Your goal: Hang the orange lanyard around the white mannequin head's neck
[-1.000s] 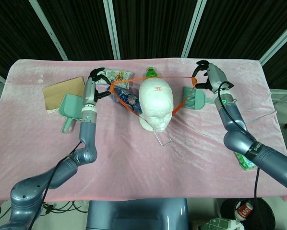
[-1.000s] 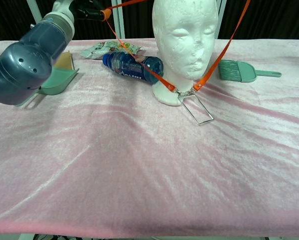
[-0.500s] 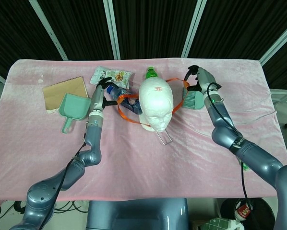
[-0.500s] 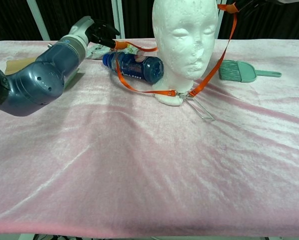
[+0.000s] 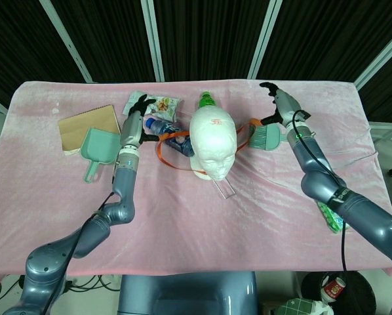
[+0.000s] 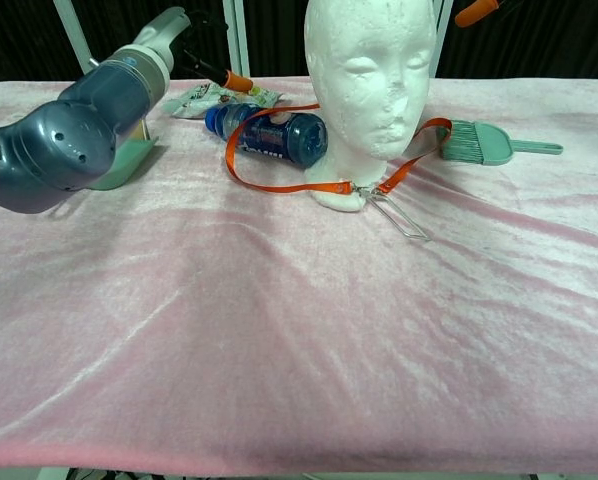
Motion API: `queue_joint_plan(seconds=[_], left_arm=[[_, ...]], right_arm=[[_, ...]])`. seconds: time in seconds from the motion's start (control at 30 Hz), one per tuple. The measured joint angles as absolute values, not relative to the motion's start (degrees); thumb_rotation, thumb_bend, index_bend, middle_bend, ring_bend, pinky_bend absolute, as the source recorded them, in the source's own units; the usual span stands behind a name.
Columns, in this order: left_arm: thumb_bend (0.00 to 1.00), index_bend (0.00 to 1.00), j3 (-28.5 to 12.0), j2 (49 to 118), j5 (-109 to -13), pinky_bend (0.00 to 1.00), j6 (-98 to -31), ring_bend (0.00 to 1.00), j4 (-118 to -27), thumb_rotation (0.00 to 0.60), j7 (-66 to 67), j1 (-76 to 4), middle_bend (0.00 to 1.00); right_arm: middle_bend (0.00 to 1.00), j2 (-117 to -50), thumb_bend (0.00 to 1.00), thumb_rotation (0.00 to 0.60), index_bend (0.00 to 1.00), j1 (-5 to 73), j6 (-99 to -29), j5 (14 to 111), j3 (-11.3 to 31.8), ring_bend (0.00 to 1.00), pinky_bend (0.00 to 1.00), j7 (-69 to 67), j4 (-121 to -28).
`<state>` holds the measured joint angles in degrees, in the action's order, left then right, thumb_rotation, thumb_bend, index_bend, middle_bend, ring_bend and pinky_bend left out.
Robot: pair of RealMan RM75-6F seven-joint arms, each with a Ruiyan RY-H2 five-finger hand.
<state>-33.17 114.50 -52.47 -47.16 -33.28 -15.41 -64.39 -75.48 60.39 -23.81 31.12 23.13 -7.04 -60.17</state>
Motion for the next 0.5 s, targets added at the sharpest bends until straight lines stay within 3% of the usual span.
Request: queue_joint_plan(seconds=[0.2, 0.3, 0.37, 0.5], left_arm=[[0.0, 0.18, -31.1, 109.6, -55.3, 0.0, -55.7, 0.0, -45.5, 0.6, -12.1, -59.4, 0.01], [0.0, 0.18, -29.4, 105.8, -57.0, 0.0, -60.0, 0.0, -54.2, 0.6, -9.4, -55.7, 0.01], [0.0, 0.18, -28.2, 103.2, -58.0, 0.0, -62.3, 0.0, -60.0, 0.6, -7.6, -53.3, 0.02], [0.02, 0.19, -24.9, 95.9, -60.2, 0.0, -67.4, 0.0, -74.6, 0.6, -3.4, -47.0, 0.02]], right_arm=[[0.14, -67.6, 0.27, 0.6, 0.16, 54.5, -28.4, 35.7, 22.6, 0.2, 0.21, -7.0, -70.5], [0.22, -63.4, 0.3, 0.6, 0.19, 50.3, -33.3, 38.0, 20.9, 0.28, 0.26, -5.8, -76.2], [0.29, -61.1, 0.33, 0.6, 0.23, 47.8, -36.4, 38.7, 19.6, 0.36, 0.34, -4.9, -79.5], [0.58, -56.4, 0.44, 0.6, 0.29, 42.3, -41.9, 39.5, 16.9, 0.64, 0.65, -3.8, -87.0]])
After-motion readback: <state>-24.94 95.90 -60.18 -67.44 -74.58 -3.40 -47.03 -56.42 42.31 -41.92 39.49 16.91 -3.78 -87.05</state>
